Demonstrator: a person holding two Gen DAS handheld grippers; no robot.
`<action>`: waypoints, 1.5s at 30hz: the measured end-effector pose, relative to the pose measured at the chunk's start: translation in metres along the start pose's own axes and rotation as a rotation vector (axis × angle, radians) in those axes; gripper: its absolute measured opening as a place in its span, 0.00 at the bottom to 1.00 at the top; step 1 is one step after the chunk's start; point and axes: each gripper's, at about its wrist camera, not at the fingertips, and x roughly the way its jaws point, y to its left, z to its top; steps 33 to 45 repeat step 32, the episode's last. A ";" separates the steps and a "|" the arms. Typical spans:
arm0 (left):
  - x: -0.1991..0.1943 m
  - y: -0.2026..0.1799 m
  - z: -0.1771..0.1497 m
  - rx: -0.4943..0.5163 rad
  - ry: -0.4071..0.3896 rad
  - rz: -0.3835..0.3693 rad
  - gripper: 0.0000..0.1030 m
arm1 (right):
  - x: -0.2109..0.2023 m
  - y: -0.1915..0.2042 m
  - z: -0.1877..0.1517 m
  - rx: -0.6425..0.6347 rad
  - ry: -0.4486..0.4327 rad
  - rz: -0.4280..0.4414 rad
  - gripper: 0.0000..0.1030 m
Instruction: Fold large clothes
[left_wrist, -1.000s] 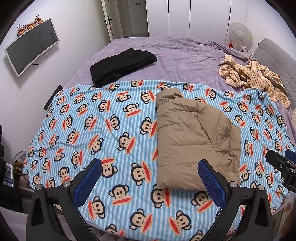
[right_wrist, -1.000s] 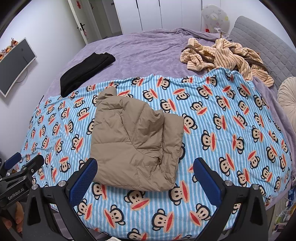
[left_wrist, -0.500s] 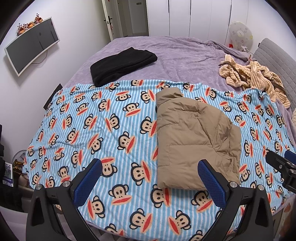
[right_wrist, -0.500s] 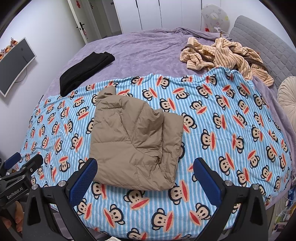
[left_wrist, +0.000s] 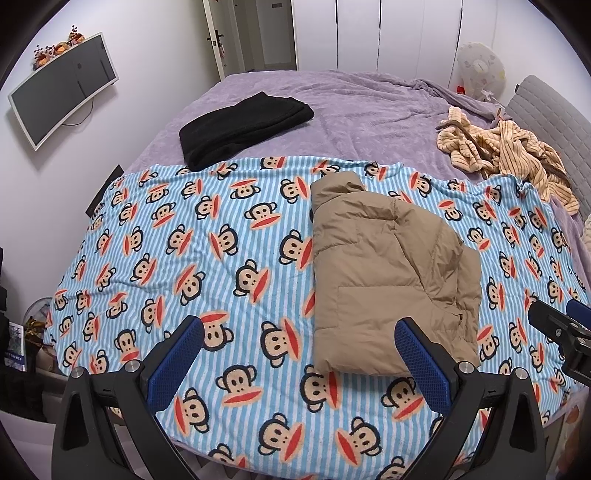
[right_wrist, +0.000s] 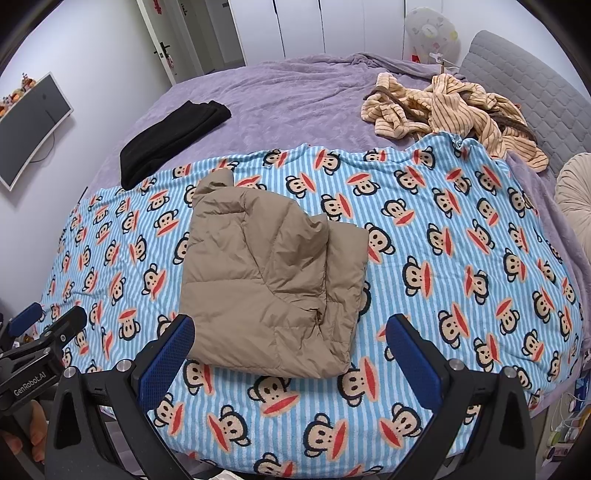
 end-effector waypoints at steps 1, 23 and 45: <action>0.000 0.000 0.000 0.000 0.000 0.000 1.00 | 0.000 0.000 0.000 0.000 0.000 0.000 1.00; -0.001 0.001 0.000 -0.011 -0.006 0.004 1.00 | 0.000 0.001 0.001 -0.005 0.001 -0.001 1.00; -0.004 -0.003 -0.007 -0.016 -0.006 -0.007 1.00 | -0.001 0.003 0.001 0.001 0.008 -0.002 1.00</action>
